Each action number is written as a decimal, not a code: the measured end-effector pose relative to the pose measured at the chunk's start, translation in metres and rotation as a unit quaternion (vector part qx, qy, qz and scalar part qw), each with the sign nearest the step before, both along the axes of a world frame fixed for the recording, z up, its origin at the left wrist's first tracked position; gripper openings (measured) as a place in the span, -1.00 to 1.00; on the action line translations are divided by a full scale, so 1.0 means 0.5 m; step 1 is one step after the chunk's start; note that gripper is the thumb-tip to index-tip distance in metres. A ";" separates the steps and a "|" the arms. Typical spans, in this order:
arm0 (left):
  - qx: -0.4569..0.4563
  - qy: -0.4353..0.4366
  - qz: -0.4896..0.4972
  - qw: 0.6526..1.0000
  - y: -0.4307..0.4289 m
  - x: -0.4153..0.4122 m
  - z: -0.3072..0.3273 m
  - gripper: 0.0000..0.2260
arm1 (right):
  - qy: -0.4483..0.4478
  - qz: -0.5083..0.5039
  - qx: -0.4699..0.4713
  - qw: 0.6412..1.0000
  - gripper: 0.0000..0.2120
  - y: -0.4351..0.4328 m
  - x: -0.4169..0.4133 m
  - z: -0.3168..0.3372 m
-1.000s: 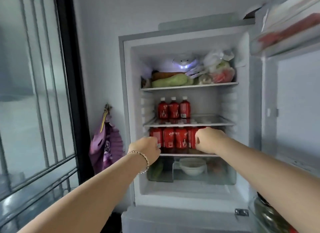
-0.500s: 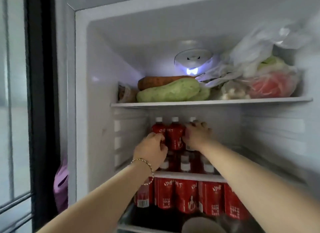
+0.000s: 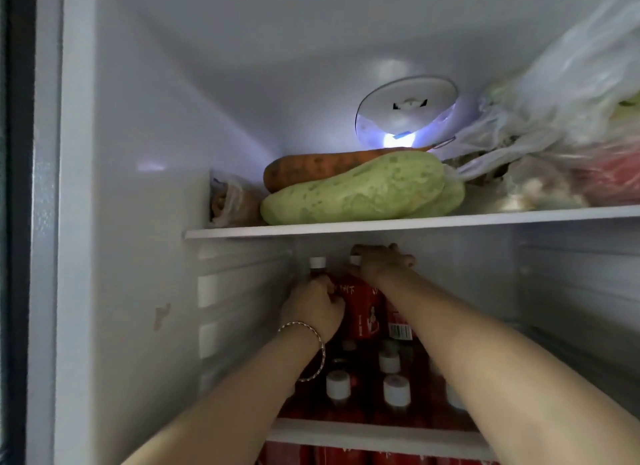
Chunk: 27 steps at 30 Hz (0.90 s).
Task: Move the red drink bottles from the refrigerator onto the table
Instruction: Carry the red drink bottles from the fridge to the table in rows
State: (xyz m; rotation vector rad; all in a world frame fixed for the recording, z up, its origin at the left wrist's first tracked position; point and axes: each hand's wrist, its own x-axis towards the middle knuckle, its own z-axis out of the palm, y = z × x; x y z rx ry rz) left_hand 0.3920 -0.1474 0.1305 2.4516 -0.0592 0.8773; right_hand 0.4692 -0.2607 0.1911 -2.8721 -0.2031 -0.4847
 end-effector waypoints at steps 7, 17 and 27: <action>0.117 -0.002 0.067 0.991 0.014 0.096 0.066 -0.46 | -0.169 0.025 -0.134 0.976 -0.53 -0.075 -0.044 -0.021; 0.242 -0.015 0.081 0.967 -0.012 0.083 0.082 -0.70 | -0.282 0.130 -0.183 0.933 -0.53 -0.129 -0.105 -0.022; 0.256 -0.004 0.043 0.966 -0.016 -0.025 0.064 -0.63 | -0.242 0.157 -0.270 0.918 -0.60 -0.088 -0.172 -0.030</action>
